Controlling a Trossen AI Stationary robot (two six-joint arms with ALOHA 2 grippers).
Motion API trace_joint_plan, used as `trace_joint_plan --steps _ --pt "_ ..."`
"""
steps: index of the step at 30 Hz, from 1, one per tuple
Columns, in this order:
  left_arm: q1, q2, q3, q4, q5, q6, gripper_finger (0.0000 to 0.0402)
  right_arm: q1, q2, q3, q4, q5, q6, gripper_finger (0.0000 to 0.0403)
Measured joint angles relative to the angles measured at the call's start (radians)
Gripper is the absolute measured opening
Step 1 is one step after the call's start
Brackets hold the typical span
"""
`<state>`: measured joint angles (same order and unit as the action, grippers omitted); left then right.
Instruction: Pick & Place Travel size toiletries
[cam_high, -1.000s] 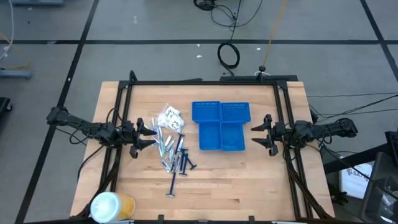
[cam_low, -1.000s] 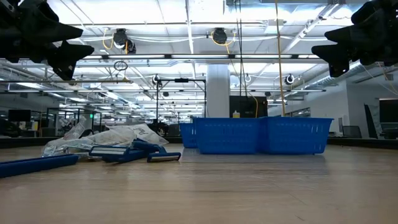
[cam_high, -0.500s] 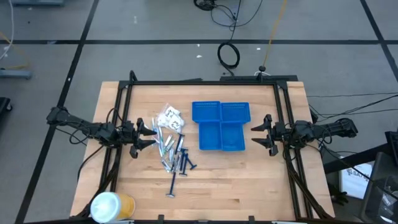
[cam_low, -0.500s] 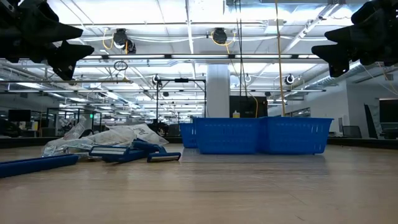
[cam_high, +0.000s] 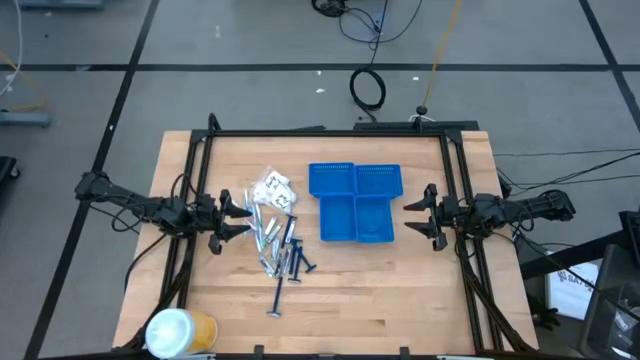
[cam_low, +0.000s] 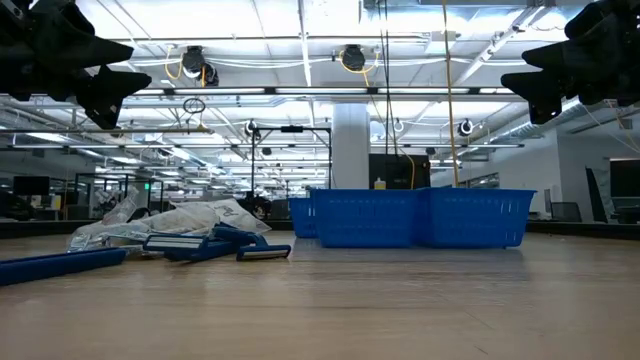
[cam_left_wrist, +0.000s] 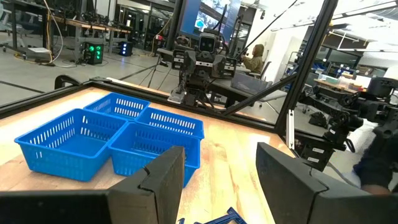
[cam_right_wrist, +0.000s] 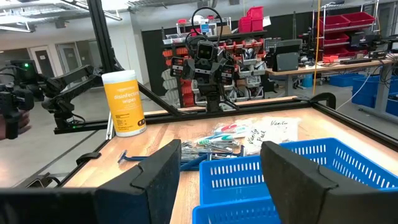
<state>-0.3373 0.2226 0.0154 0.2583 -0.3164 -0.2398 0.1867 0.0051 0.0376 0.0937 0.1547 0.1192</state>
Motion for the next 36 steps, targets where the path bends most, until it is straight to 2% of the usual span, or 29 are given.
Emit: trace_joint_plan --steps 2,7,13,20,22,24,26,28,30,36 --pt "0.000 0.000 0.000 0.000 0.000 0.003 0.0196 0.000 0.000 0.000 0.000 0.000 0.000 0.0208" --pt "0.002 0.000 0.000 0.071 -0.048 0.190 0.0196 0.000 0.000 0.000 0.000 0.000 0.000 0.0208" --pt "0.002 0.000 0.000 0.214 -0.052 0.372 0.0196 0.000 0.000 0.000 0.000 0.000 0.000 0.0208" --pt "0.003 0.000 0.000 0.235 -0.053 0.418 0.0196 0.000 0.000 0.000 0.000 0.000 0.000 0.0208" --pt "0.002 0.000 0.000 0.241 -0.094 0.413 0.0195 0.000 0.000 0.000 0.000 0.000 0.000 0.0208" --pt "0.003 0.000 0.000 0.255 -0.253 0.318 0.0195 0.000 0.000 0.000 0.000 0.000 0.000 0.0208" --pt "0.003 0.005 0.005 0.233 -0.483 0.200 0.0195 0.000 0.000 0.000 0.000 0.000 0.000 0.0208" --pt "0.006 0.015 0.020 0.170 -0.659 0.133 0.0195 0.000 0.000 0.000 0.000 0.000 0.000 0.0208" --pt "0.016 0.034 0.047 0.081 -0.710 0.076 0.0195 0.000 0.000 0.000 0.000 0.000 0.000 0.0208" --pt "0.110 0.178 0.164 -0.240 -0.665 -0.285 0.0195 0.000 0.000 0.000 0.000 0.000 0.000 0.0208"
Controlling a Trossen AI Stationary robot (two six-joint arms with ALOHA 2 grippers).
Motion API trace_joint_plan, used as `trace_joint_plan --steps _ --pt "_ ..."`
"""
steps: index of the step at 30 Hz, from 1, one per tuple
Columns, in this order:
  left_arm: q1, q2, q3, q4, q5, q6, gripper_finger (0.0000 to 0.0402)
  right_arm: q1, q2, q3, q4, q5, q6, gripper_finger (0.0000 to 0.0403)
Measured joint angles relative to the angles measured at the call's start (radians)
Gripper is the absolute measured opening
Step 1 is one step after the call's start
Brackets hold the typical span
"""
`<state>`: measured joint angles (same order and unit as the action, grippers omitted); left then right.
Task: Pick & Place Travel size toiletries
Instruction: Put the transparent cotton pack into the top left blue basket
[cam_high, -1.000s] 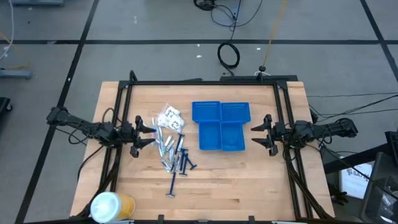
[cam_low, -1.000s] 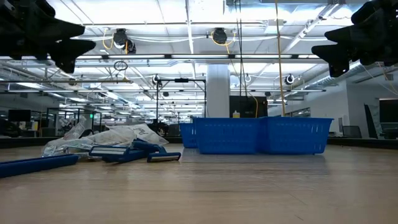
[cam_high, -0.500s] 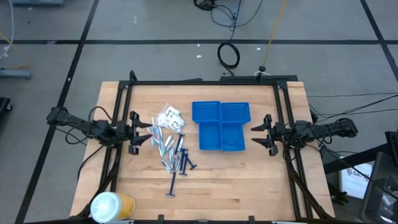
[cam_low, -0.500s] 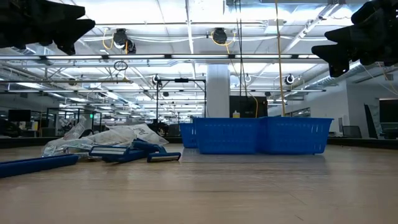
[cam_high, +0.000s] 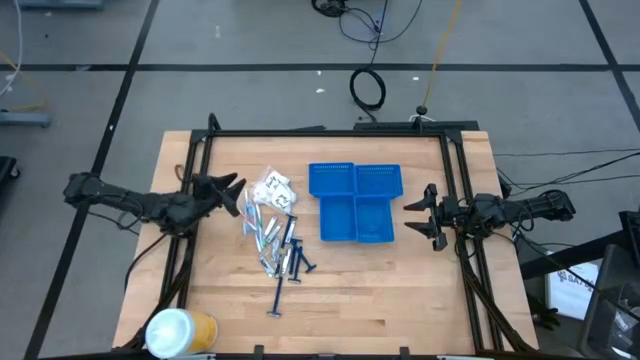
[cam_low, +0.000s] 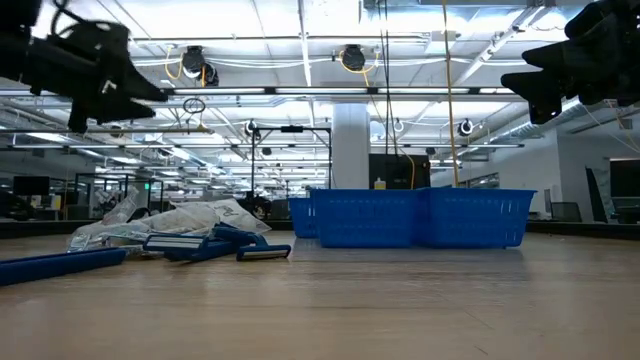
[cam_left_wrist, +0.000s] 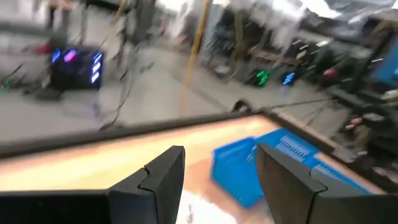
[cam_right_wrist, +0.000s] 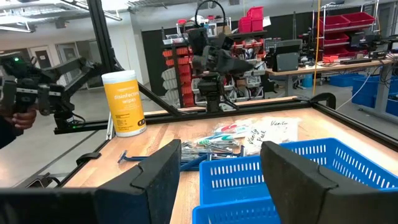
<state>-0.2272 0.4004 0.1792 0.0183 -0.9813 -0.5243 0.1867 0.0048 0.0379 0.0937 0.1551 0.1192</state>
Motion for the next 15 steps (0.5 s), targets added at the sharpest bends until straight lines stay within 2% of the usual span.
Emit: trace_joint_plan --steps 3,6,11,15 --pt "0.092 0.097 0.051 -0.132 0.068 -0.199 0.0195 0.000 0.000 0.000 0.000 0.000 0.000 0.0208" --pt "0.210 0.192 0.080 -0.186 0.206 -0.343 0.0195 0.000 0.000 0.000 0.000 0.000 0.000 0.0208" --pt "0.416 0.344 0.086 -0.167 0.466 -0.432 0.0195 0.000 0.000 0.000 0.000 0.000 0.000 0.0208" --pt "0.518 0.429 0.086 -0.117 0.609 -0.451 0.0195 0.000 0.000 0.000 0.000 0.000 0.000 0.0208"
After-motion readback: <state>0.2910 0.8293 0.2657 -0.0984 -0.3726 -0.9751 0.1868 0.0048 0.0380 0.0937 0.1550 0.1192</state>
